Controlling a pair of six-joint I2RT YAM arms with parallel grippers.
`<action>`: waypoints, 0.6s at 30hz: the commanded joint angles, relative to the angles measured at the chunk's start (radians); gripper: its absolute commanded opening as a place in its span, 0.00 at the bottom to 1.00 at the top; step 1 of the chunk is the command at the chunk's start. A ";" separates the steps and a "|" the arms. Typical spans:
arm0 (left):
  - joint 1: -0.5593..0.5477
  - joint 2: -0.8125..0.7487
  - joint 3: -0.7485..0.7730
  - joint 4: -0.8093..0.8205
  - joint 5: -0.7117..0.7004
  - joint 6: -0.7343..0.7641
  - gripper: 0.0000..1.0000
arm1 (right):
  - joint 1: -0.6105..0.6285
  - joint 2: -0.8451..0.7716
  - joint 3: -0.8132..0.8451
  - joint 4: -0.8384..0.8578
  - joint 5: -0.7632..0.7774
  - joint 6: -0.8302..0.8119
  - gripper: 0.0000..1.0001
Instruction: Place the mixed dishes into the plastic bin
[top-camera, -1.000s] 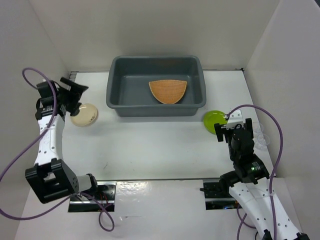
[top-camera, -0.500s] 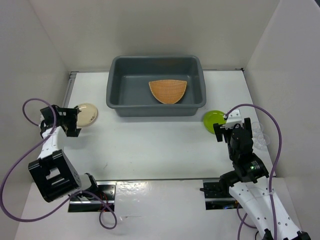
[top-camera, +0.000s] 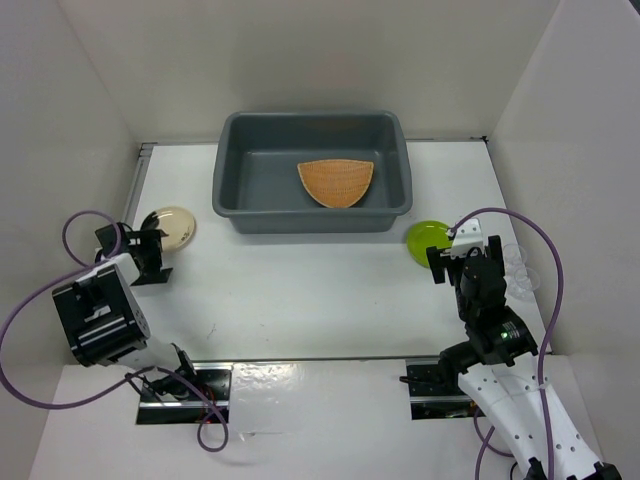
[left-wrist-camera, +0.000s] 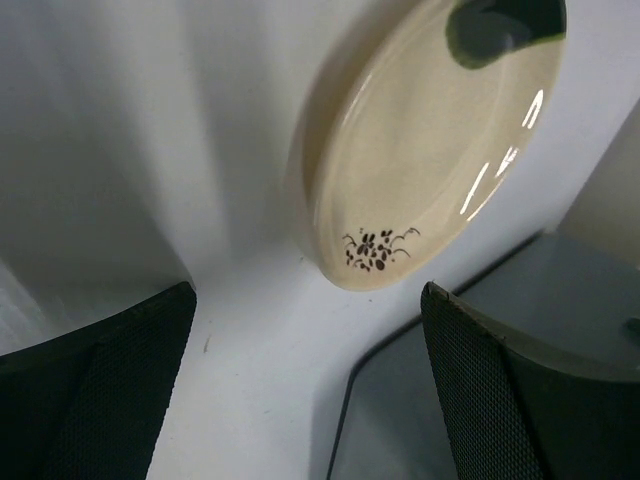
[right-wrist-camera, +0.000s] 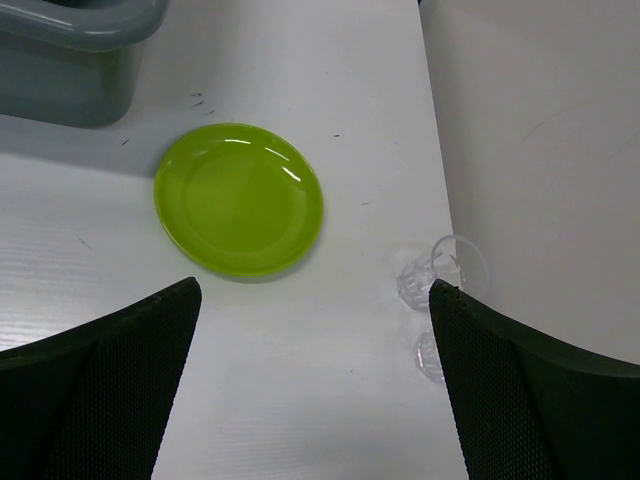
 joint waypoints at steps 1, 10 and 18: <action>0.007 0.032 0.042 0.076 0.012 -0.014 1.00 | 0.009 -0.003 0.002 0.042 0.000 0.000 0.99; 0.007 0.234 0.111 0.141 0.063 0.029 1.00 | 0.009 0.035 -0.008 0.042 0.000 -0.009 0.99; 0.007 0.319 0.139 0.173 0.095 0.049 0.69 | 0.009 0.055 -0.008 0.042 -0.010 -0.009 0.99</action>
